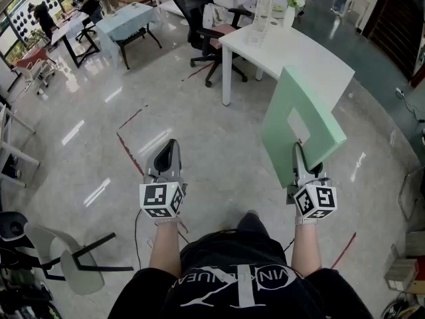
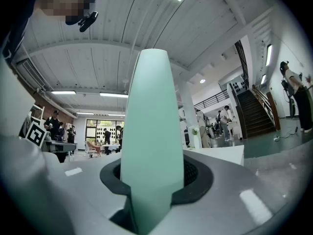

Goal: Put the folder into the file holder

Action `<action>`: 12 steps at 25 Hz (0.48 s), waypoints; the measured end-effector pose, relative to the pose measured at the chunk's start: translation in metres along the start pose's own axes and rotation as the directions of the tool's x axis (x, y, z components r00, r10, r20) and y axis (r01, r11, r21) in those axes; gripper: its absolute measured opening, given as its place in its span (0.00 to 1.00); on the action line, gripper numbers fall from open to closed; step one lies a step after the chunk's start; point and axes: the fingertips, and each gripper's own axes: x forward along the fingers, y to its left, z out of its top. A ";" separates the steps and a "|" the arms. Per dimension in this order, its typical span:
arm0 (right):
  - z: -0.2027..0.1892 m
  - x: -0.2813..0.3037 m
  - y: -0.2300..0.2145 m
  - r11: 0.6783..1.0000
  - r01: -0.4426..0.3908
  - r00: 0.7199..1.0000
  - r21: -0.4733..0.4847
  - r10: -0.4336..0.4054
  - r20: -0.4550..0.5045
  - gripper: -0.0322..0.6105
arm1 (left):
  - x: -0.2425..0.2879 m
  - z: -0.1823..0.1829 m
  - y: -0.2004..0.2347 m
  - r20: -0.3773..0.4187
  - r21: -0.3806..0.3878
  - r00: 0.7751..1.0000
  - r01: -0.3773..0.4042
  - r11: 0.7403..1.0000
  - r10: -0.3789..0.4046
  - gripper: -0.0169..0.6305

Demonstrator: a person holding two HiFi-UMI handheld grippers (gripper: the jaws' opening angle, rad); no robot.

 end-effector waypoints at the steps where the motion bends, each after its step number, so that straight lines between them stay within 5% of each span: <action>1: -0.001 0.001 0.000 1.000 0.000 1.000 -0.001 0.000 -0.001 0.32 | 0.001 0.000 0.001 0.000 0.000 1.000 0.000 1.000 0.000 0.03; 12: -0.003 0.008 0.001 1.000 -0.003 1.000 -0.001 0.003 -0.009 0.32 | 0.004 -0.004 0.007 -0.005 -0.019 1.000 -0.010 1.000 0.009 0.03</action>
